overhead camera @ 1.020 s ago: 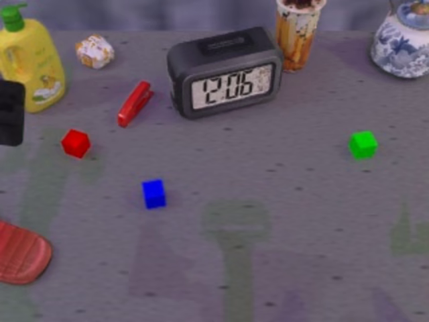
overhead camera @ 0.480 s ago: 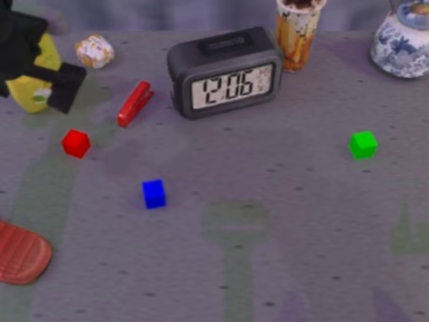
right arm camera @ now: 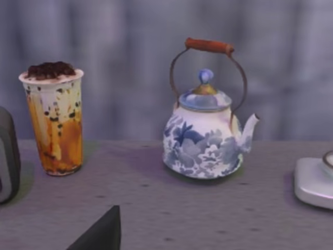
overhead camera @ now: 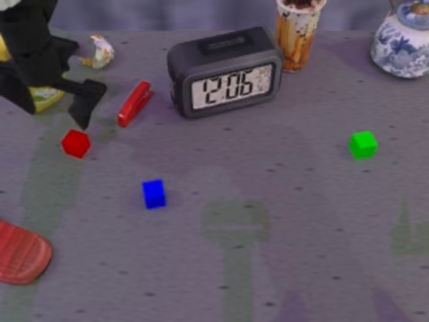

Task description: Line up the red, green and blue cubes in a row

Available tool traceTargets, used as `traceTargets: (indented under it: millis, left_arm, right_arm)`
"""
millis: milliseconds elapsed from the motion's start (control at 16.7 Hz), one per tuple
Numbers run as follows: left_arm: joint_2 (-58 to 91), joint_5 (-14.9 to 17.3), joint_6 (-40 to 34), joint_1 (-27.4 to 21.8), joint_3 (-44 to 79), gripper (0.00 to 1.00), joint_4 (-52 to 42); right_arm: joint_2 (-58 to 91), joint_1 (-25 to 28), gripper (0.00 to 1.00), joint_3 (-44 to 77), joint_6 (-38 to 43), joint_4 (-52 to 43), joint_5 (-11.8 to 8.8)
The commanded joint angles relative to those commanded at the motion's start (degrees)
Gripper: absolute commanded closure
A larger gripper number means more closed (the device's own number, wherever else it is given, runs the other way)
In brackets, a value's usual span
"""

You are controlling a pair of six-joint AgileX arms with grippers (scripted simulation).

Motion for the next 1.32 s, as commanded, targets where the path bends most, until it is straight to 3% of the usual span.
traceTargets:
  millis: [420,840,1140,1320]
  left_arm:
    - [0.54,0.0,0.12,0.19,-0.67,0.0,0.94]
    - [5.19,0.06,0.17,0.07,-10.35,0.0,15.68]
    - [5.62,0.07,0.17,0.06,-11.15,0.0,16.63]
    - [5.62,0.07,0.17,0.06,-11.15,0.23,16.63]
  right_arm:
    - [0.0,0.0,0.0,0.0,0.0,0.0,0.0]
    - [0.0,0.0,0.0,0.0,0.0,0.0,0.0]
    - [0.0,0.0,0.0,0.0,0.0,0.0,0.0]
    - [0.0,0.0,0.0,0.0,0.0,0.0,0.0]
